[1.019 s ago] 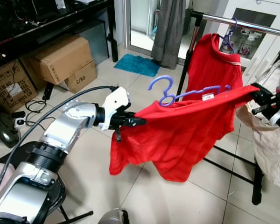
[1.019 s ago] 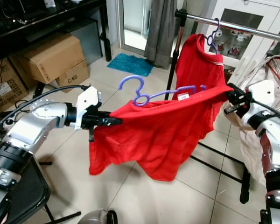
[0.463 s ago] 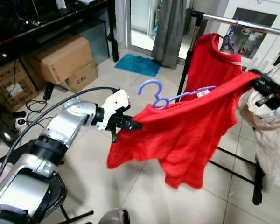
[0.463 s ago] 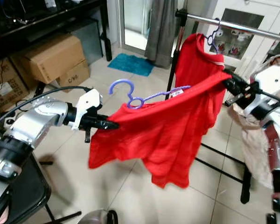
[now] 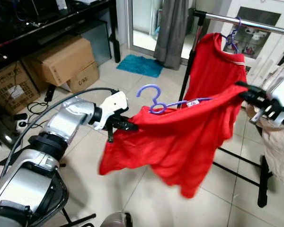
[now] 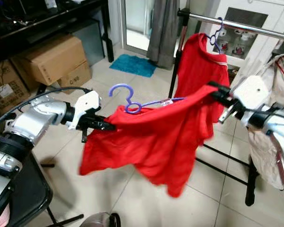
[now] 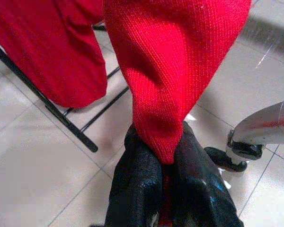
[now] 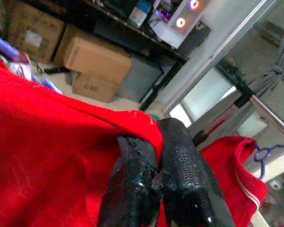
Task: Hang hanger
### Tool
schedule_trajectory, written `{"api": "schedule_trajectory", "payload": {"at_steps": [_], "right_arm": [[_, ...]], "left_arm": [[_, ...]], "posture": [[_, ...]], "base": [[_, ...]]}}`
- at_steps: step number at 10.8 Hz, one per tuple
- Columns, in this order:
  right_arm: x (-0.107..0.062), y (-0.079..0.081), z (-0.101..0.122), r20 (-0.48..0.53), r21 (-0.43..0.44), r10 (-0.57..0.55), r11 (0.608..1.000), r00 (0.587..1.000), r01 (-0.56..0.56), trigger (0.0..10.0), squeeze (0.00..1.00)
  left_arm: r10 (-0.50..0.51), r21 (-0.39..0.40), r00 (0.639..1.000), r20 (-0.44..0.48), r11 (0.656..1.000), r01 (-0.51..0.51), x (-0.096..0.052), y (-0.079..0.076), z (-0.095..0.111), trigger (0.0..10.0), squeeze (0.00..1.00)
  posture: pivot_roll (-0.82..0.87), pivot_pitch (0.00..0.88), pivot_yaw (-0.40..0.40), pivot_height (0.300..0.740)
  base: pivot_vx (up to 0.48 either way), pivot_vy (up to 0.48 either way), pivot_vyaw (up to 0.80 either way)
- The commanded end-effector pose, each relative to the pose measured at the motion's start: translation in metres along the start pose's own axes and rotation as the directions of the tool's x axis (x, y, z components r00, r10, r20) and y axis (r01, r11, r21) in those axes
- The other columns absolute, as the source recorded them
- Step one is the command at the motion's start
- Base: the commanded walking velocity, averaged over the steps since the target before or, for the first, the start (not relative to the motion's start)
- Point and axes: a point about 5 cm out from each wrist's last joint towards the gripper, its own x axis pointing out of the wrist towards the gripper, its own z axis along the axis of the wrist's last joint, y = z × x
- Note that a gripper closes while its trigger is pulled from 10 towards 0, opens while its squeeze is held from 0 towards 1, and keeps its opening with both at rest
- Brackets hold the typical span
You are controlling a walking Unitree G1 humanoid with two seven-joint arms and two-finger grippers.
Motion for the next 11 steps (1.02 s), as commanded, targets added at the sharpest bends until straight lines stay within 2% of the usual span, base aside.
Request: {"api": "schedule_trajectory", "payload": {"at_steps": [1, 3, 4, 5, 8, 9, 10, 11], "right_arm": [[-0.002, 0.003, -0.005, -0.038, -0.033, 0.000, 0.999, 0.999, -0.001, 0.0, 0.00], [0.005, 0.020, -0.005, -0.043, -0.025, 0.088, 0.996, 0.995, -0.089, 0.0, 0.00], [0.017, 0.032, 0.008, 0.029, 0.015, 0.157, 0.987, 0.987, -0.158, 0.0, 0.00], [0.022, 0.035, 0.015, 0.065, 0.033, 0.192, 0.980, 0.979, -0.194, 0.0, 0.00], [0.021, 0.028, 0.035, 0.139, 0.063, 0.196, 0.977, 0.971, -0.206, 0.0, 0.00], [0.023, 0.035, 0.040, 0.146, 0.065, 0.239, 0.966, 0.960, -0.250, 0.0, 0.00], [0.026, 0.043, 0.035, 0.102, 0.039, 0.286, 0.956, 0.953, -0.291, 0.0, 0.00], [0.024, 0.049, 0.019, 0.021, 0.010, 0.325, 0.945, 0.945, -0.326, 0.0, 0.00]], "left_arm": [[0.016, 0.049, 1.000, -0.025, 0.999, -0.015, -0.011, 0.006, 0.004, 0.0, 0.00], [0.008, 0.124, 0.993, -0.119, 0.992, 0.006, -0.014, 0.008, 0.000, 0.0, 0.00], [-0.051, 0.168, 0.975, -0.216, 0.982, 0.089, -0.013, 0.003, -0.006, 0.0, 0.00], [-0.070, 0.157, 0.972, -0.223, 0.982, 0.106, -0.009, 0.002, -0.007, 0.0, 0.00], [-0.102, 0.122, 0.969, -0.224, 0.984, 0.132, -0.001, 0.003, -0.008, 0.0, 0.00], [-0.115, 0.128, 0.973, -0.201, 0.981, 0.143, 0.003, 0.002, -0.005, 0.0, 0.00], [-0.138, 0.175, 0.974, -0.181, 0.970, 0.170, 0.005, 0.001, 0.002, 0.0, 0.00], [-0.189, 0.201, 0.974, -0.123, 0.957, 0.211, 0.004, -0.002, 0.012, 0.0, 0.00]], "posture": [[-0.01, 0.000, 0.057, 0.740], [-0.01, 0.000, 0.050, 0.740], [0.00, 0.000, 0.047, 0.740], [0.00, 0.000, 0.043, 0.740], [0.00, 0.000, 0.045, 0.740], [-0.01, 0.000, 0.047, 0.740], [-0.01, 0.000, 0.047, 0.740], [-0.01, 0.000, 0.052, 0.740]], "base": [[0.000, 0.000, 0.00], [0.000, 0.000, 0.00], [0.000, 0.000, 0.00], [0.000, 0.000, 0.00], [0.000, 0.000, 0.00], [0.000, 0.000, 0.00], [0.000, 0.000, 0.00], [0.000, 0.000, 0.00]]}}
